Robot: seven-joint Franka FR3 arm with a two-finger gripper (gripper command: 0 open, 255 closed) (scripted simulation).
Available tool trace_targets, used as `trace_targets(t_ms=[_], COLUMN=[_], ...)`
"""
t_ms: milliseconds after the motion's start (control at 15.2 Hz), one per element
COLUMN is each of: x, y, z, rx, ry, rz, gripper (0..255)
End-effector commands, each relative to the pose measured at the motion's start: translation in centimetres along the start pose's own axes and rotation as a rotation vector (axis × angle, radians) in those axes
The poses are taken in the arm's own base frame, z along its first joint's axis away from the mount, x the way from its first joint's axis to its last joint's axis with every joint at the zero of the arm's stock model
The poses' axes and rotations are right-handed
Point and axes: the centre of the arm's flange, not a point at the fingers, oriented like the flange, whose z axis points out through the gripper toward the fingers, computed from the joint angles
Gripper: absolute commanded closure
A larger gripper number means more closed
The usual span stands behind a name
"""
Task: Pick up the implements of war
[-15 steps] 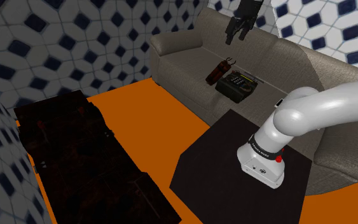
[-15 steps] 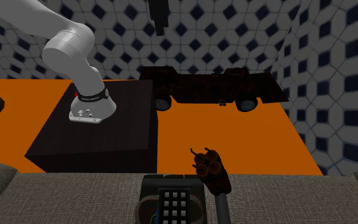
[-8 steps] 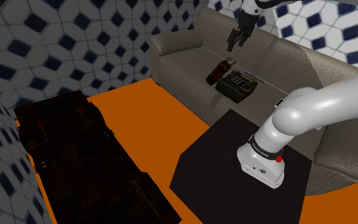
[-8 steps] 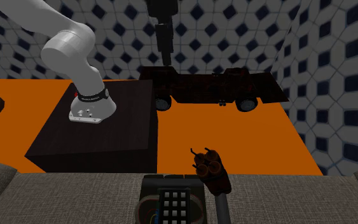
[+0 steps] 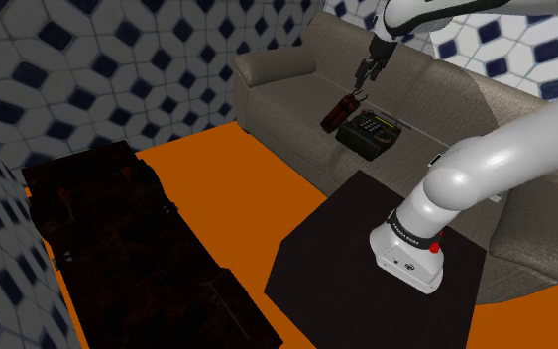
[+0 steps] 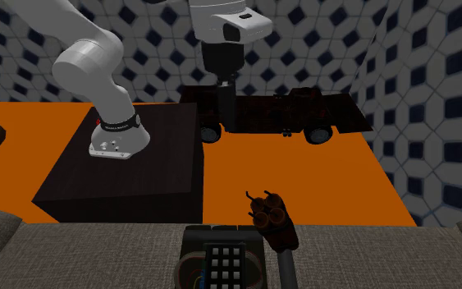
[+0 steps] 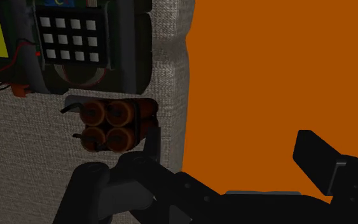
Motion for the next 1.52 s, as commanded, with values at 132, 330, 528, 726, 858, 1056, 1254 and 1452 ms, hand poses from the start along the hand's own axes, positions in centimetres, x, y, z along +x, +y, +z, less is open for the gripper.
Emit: trace_targets(t_ms=[132, 330, 528, 726, 858, 1056, 1254, 1452], x=[1.1, 2.0, 3.0, 4.1, 4.2, 4.1, 3.9, 3.9], y=[3.8, 6.6, 9.5, 12.3, 12.8, 12.6, 12.3, 12.3], z=[3.3, 5.8, 8.2, 10.7, 11.7, 13.2, 14.8, 15.1], rx=[-0.009, -0.014, -0.020, -0.025, -0.026, -0.026, -0.026, -0.026], ry=[0.007, 0.012, 0.016, 0.021, 0.022, 0.022, 0.022, 0.022], rz=[-0.027, -0.045, -0.064, -0.082, -0.086, -0.086, -0.086, -0.086], gripper=[0, 0, 0, 0, 0, 0, 0, 255])
